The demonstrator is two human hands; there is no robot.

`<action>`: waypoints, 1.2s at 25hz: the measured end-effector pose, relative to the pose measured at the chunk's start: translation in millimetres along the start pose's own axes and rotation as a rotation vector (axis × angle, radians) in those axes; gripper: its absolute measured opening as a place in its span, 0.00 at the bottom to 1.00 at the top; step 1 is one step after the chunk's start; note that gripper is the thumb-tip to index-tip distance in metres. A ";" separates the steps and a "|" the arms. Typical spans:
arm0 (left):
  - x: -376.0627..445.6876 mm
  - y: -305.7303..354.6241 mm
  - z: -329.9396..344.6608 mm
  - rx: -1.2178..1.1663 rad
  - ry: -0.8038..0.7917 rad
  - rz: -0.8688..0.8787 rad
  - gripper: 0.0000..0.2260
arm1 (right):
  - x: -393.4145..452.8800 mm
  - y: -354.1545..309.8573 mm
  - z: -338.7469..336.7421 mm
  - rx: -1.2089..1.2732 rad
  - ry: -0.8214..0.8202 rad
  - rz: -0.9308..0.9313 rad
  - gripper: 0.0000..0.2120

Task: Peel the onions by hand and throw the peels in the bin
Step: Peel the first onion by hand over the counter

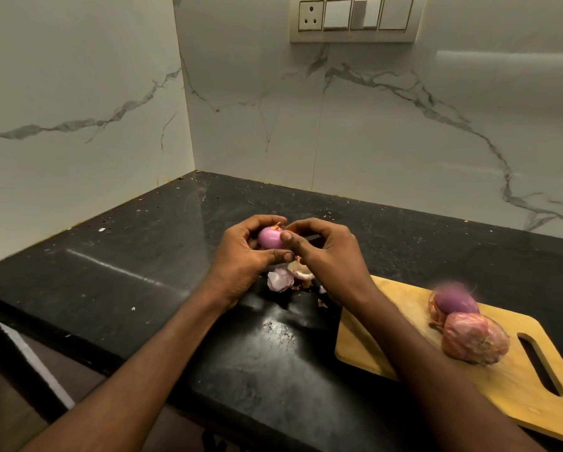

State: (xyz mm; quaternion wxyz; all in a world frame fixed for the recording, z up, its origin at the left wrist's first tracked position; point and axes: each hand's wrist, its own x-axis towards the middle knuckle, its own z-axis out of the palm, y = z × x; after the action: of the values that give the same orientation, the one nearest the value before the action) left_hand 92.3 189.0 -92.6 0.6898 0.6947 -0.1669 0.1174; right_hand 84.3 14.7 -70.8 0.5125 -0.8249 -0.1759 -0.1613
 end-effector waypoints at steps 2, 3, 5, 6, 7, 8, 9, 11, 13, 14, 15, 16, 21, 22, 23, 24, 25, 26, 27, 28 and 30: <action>-1.1 0.4 1.3 0.021 -0.012 0.011 0.25 | -3.4 -2.2 5.3 -0.034 0.026 0.007 0.15; -1.5 0.0 2.0 0.020 -0.029 0.015 0.25 | -3.5 -2.0 7.0 -0.043 0.050 0.025 0.15; -1.1 -0.7 2.4 0.058 -0.047 0.024 0.28 | -2.5 -0.7 8.2 -0.013 0.078 0.065 0.15; 0.1 -0.9 2.8 0.083 -0.048 0.036 0.30 | -2.4 -0.4 8.2 0.010 0.080 0.080 0.16; 1.4 -1.6 3.1 0.108 -0.049 0.052 0.31 | -2.7 -0.9 8.8 0.026 0.079 0.087 0.16; 1.8 -2.4 3.5 0.138 -0.052 0.072 0.31 | -3.4 -1.7 10.0 0.030 0.077 0.084 0.17; 2.2 -3.7 4.1 0.172 -0.057 0.089 0.31 | -4.4 -2.4 11.0 0.027 0.079 0.075 0.17; 3.1 -6.0 3.7 0.166 -0.087 0.070 0.32 | -4.5 -0.8 10.6 0.012 0.108 0.066 0.17; 4.1 -6.8 1.2 0.055 -0.125 0.016 0.28 | -1.3 3.6 3.4 0.034 0.144 0.091 0.15; 4.8 -6.2 0.2 -0.017 -0.137 -0.013 0.24 | 1.3 6.7 -1.6 0.070 0.136 0.116 0.15; 6.0 -6.1 -1.8 -0.103 -0.141 -0.054 0.19 | 3.6 9.6 -5.8 0.113 0.108 0.140 0.14; 6.5 -5.9 -4.2 -0.182 -0.145 -0.096 0.17 | 5.0 11.3 -8.5 0.142 0.071 0.153 0.12; 6.3 -5.6 -6.8 -0.152 -0.174 -0.085 0.20 | 2.3 9.1 -6.3 0.131 -0.045 0.101 0.08; 5.7 -4.7 -6.6 -0.157 -0.176 -0.089 0.21 | 1.7 8.5 -6.3 0.120 -0.029 0.083 0.09; 5.9 -4.1 -6.1 -0.166 -0.176 -0.089 0.22 | 1.5 8.3 -6.8 0.102 -0.004 0.067 0.11; 6.5 -4.4 -5.6 -0.170 -0.174 -0.088 0.22 | 1.4 8.0 -7.9 0.083 0.017 0.056 0.14; 7.1 -5.1 -5.9 -0.175 -0.174 -0.090 0.22 | 1.7 8.0 -9.0 0.063 0.025 0.046 0.16; 7.5 -6.0 -7.0 -0.181 -0.176 -0.093 0.22 | 2.1 7.6 -9.4 0.049 0.017 0.031 0.18; 8.1 -6.9 -7.8 -0.199 -0.182 -0.102 0.22 | 1.5 7.2 -9.5 0.029 0.002 0.012 0.19; 8.5 -8.1 -8.8 -0.220 -0.191 -0.116 0.21 | 1.7 7.8 -9.1 0.002 -0.012 -0.009 0.20; 7.8 -8.7 -9.9 -0.241 -0.209 -0.135 0.20 | 2.1 9.5 -8.5 -0.053 -0.013 -0.059 0.21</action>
State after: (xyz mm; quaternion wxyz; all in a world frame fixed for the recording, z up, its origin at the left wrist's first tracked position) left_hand 103.5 198.3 -97.4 0.7533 0.6249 -0.2037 -0.0231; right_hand 89.8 3.4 -73.7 0.4843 -0.8337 -0.1990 -0.1757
